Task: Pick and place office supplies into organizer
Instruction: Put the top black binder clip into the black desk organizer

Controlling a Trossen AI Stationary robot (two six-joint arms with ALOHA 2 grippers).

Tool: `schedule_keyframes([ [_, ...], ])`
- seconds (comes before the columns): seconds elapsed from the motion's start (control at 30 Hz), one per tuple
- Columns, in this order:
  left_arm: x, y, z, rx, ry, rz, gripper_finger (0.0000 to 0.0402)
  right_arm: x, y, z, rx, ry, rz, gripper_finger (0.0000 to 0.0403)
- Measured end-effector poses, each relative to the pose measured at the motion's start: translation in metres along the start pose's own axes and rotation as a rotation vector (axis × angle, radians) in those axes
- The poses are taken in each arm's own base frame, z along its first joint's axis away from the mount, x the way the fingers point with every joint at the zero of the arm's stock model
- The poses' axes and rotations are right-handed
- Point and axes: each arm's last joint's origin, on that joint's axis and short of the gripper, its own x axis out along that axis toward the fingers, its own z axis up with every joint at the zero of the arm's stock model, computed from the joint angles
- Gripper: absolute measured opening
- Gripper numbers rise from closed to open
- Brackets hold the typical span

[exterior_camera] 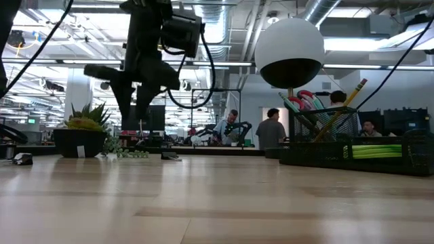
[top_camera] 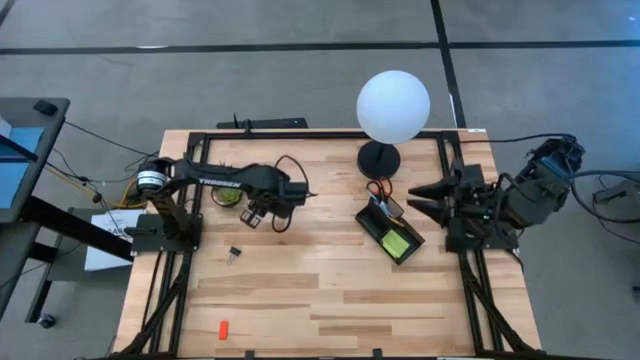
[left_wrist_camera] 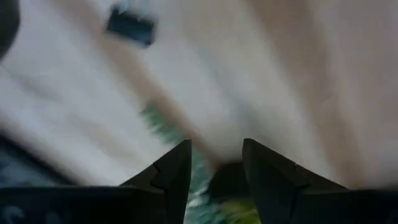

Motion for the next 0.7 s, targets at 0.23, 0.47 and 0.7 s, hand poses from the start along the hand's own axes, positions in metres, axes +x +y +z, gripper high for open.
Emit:
schedule_keyframes([
  [0.23, 0.011, 0.012, -0.002, 0.197, -0.093, -0.009, 0.0139, 0.007, -0.009, 0.004, 0.002, -0.037, -0.106, 0.0113],
  [0.47, 0.010, 0.037, 0.009, 0.244, -0.284, 0.158, 0.0141, 0.013, -0.015, 0.006, 0.012, -0.048, -0.157, 0.0113],
  [0.7, 0.010, 0.041, 0.008, 0.236, -0.321, 0.154, 0.0157, 0.023, -0.011, 0.003, -0.006, -0.035, -0.180, 0.0113],
])
